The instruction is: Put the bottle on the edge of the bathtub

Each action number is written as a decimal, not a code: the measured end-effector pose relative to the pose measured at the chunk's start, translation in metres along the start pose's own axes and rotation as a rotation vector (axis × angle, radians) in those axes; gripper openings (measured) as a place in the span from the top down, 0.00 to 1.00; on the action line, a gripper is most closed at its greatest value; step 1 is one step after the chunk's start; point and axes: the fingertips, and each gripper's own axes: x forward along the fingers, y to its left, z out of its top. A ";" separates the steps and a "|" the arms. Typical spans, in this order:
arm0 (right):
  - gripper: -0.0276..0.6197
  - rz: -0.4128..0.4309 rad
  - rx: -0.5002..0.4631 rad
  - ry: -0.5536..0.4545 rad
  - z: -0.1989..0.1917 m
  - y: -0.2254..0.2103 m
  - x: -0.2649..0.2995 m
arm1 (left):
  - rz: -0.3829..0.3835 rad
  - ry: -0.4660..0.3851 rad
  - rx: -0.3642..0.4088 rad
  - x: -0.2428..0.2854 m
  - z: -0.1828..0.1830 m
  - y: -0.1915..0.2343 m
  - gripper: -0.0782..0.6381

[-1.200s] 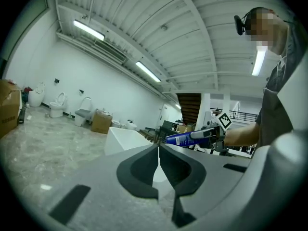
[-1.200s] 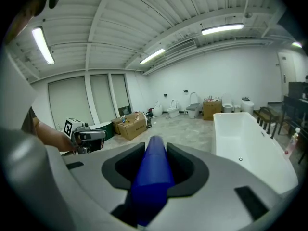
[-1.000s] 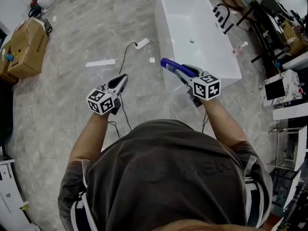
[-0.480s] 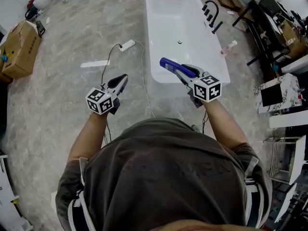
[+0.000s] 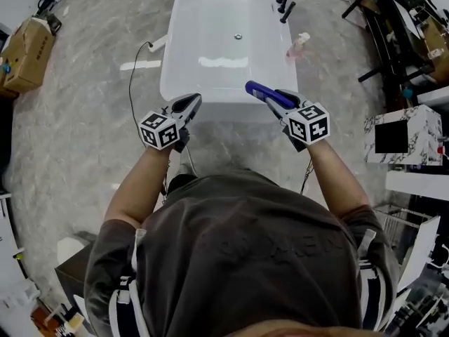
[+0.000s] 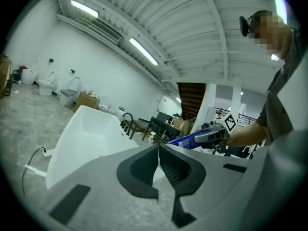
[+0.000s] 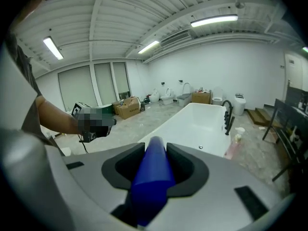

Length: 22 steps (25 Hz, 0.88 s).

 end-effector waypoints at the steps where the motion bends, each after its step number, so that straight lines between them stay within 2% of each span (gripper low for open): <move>1: 0.75 -0.005 0.012 0.013 -0.009 -0.012 -0.005 | -0.021 0.011 0.001 0.012 -0.005 -0.012 0.88; 3: 0.75 -0.027 0.030 0.046 -0.027 -0.031 -0.004 | -0.063 0.039 -0.003 0.031 -0.020 -0.023 0.88; 6: 0.75 -0.060 0.044 0.098 -0.049 -0.046 0.010 | -0.117 0.084 -0.035 0.050 -0.048 -0.017 0.88; 11: 0.75 -0.081 -0.027 0.245 -0.104 -0.063 0.038 | -0.192 0.149 -0.056 0.079 -0.097 -0.002 0.88; 13: 0.75 -0.071 -0.061 0.317 -0.142 -0.070 0.054 | -0.212 0.179 -0.058 0.094 -0.126 0.005 0.88; 17: 0.75 0.001 -0.120 0.448 -0.235 -0.082 0.101 | -0.219 0.226 -0.070 0.128 -0.193 0.029 0.88; 22: 0.75 0.068 -0.235 0.618 -0.385 -0.108 0.175 | -0.160 0.263 -0.091 0.172 -0.305 0.075 0.88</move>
